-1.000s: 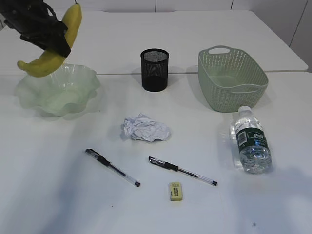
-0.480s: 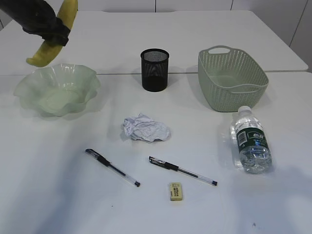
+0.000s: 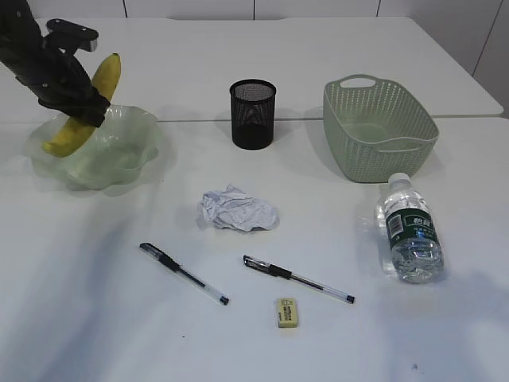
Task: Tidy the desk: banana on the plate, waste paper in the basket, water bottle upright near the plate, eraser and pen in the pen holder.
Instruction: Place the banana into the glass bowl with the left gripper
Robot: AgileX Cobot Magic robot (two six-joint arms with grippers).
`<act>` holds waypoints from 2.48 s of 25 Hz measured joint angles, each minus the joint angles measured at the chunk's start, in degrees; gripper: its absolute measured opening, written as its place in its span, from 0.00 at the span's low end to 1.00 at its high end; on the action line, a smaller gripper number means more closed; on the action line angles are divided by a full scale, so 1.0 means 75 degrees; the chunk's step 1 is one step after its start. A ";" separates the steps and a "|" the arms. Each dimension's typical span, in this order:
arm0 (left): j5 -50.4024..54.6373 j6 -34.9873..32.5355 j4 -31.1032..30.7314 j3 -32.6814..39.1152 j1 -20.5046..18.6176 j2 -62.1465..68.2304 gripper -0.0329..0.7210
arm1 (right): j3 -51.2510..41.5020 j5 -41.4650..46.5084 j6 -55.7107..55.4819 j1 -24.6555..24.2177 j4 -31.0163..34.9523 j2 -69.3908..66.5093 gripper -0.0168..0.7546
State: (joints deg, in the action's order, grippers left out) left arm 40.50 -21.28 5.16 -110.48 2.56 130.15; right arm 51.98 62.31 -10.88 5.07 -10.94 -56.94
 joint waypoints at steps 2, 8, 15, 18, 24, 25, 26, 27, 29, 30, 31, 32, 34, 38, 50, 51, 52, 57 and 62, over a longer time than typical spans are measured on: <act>0.0004 0.0000 0.0051 0.0000 0.0000 0.0174 0.39 | 0.0000 0.0000 0.0000 0.0000 0.0000 0.0000 0.69; 0.0154 0.0000 0.0093 0.0000 0.0000 0.0571 0.39 | 0.0000 -0.0017 0.0000 0.0000 0.0000 0.0000 0.69; 0.0232 0.0000 0.0093 0.0000 -0.0030 0.0763 0.39 | 0.0000 -0.0017 0.0014 0.0000 0.0000 0.0000 0.69; 0.0130 0.0000 0.0217 0.0000 -0.0030 0.0781 0.41 | 0.0000 -0.0017 0.0014 0.0000 0.0000 0.0000 0.69; -0.0102 0.0000 0.0359 0.0000 -0.0030 0.0781 0.50 | 0.0000 -0.0017 0.0014 0.0000 0.0000 0.0000 0.69; -0.0102 0.0000 0.0359 0.0000 -0.0030 0.0781 0.50 | 0.0000 -0.0017 0.0014 0.0000 0.0000 0.0000 0.69; -0.0118 0.0000 0.0372 0.0000 -0.0030 0.0781 0.50 | 0.0000 -0.0017 0.0014 0.0000 0.0000 0.0000 0.69; -0.0118 0.0000 0.0378 0.0000 -0.0030 0.0781 0.51 | 0.0000 -0.0017 0.0014 0.0000 0.0000 0.0000 0.69; -0.0195 0.0000 0.0430 0.0000 -0.0030 0.0781 0.53 | 0.0000 -0.0017 0.0014 0.0000 0.0029 0.0000 0.69; -0.0246 0.0000 0.0460 0.0000 -0.0030 0.0781 0.56 | 0.0000 -0.0017 0.0014 0.0000 0.0041 0.0000 0.69; -0.0284 0.0000 0.0472 0.0000 -0.0030 0.0781 0.59 | 0.0000 -0.0017 0.0014 0.0000 0.0059 0.0000 0.69; -0.0315 0.0000 0.0472 0.0000 -0.0030 0.0781 0.62 | 0.0000 -0.0017 0.0014 0.0000 0.0059 0.0000 0.69; -0.0360 0.0015 0.0491 0.0000 -0.0030 0.0781 0.68 | 0.0000 -0.0017 0.0014 0.0000 0.0059 0.0000 0.69; -0.0410 0.0029 0.0507 0.0000 -0.0030 0.0781 0.71 | 0.0000 -0.0017 0.0014 0.0000 0.0045 0.0000 0.69; 0.0758 0.0166 -0.0092 -0.0100 -0.0031 0.0781 0.69 | 0.0000 -0.0028 -0.0033 0.0000 0.0201 -0.0055 0.69; 0.0779 0.0214 -0.0096 -0.0171 -0.0031 0.0781 0.69 | 0.0000 -0.0028 -0.0033 0.0000 0.0290 -0.0108 0.69; 0.0779 0.0251 -0.0108 -0.0301 -0.0031 0.0781 0.69 | 0.0000 -0.0028 -0.0033 0.0000 0.0391 -0.0176 0.69; 0.1069 0.0284 -0.0108 -0.0950 -0.0045 0.0673 0.69 | 0.0000 -0.0093 -0.0033 0.0000 0.0615 -0.0538 0.69; 0.1500 0.0297 -0.0108 -0.1168 -0.0045 0.0227 0.69 | 0.0000 -0.0346 -0.0033 0.0000 0.0905 -0.0889 0.69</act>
State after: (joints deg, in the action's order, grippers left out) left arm 51.75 -19.06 4.35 -119.24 2.22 131.85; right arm 51.98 59.72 -11.13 5.07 -4.15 -63.61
